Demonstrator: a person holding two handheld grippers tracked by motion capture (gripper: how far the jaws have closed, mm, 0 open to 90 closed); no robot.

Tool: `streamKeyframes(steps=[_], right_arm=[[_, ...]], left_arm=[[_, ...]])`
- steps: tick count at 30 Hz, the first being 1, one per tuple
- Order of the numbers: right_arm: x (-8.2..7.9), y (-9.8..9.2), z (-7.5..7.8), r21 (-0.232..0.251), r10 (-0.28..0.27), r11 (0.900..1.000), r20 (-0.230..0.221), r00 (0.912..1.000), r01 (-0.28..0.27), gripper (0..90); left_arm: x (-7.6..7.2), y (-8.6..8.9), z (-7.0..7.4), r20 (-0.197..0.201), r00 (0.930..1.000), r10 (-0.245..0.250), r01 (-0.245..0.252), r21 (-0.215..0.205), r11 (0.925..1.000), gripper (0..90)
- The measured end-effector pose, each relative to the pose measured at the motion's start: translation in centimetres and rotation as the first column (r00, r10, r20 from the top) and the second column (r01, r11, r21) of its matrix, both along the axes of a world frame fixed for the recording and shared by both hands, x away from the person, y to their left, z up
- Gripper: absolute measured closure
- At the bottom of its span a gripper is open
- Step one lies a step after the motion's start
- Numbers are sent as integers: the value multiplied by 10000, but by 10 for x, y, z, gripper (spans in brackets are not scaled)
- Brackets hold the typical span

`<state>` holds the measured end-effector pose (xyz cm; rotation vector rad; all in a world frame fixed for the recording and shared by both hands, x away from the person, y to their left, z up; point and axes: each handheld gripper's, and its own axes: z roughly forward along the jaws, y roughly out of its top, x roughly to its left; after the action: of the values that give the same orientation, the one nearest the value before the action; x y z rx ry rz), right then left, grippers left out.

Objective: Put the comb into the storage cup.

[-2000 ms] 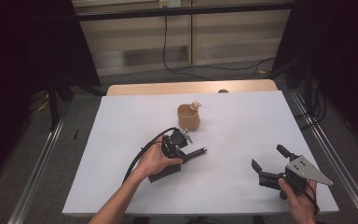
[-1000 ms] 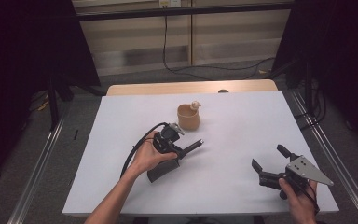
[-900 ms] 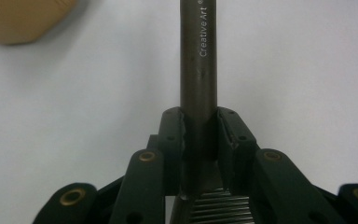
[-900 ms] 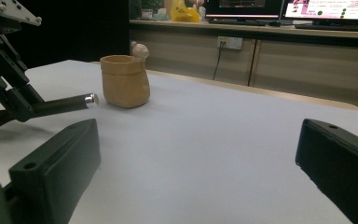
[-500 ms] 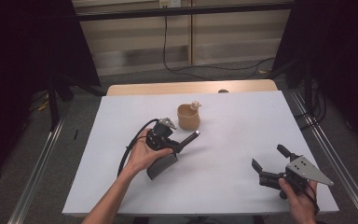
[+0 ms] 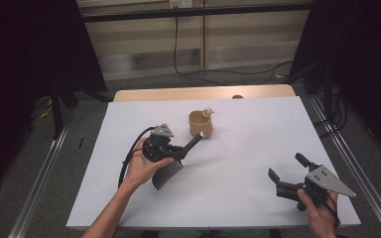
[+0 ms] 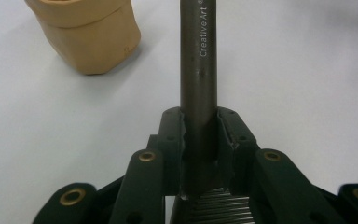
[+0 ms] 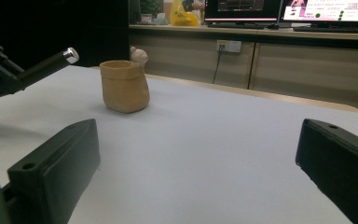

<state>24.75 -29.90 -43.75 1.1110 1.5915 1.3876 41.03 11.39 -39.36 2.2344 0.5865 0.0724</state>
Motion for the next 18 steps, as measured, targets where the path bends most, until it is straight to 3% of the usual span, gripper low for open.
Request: streamKeyframes(steps=[7, 11, 15, 18], right_arm=[[1, 1, 0, 102, 70, 9999, 70, 10000, -71, 0], [4, 1, -1, 163, 139, 9998, -128, 9998, -137, 0], [6, 2, 0, 118, 240, 9996, -86, 9997, -239, 0], [7, 4, 2, 54, 382, 9993, -63, 9993, -382, 0]], left_arm=[[-4, 20, 6, 379, 9988, 295, -266, -738, 9969, 731], [-8, 25, 6, 487, 9980, 407, -349, -1134, 9929, 731], [-9, 27, 7, 497, 9986, 200, -131, -1367, 9905, 731], [-11, 25, 8, 288, 9996, -60, 102, -1476, 9890, 731]])
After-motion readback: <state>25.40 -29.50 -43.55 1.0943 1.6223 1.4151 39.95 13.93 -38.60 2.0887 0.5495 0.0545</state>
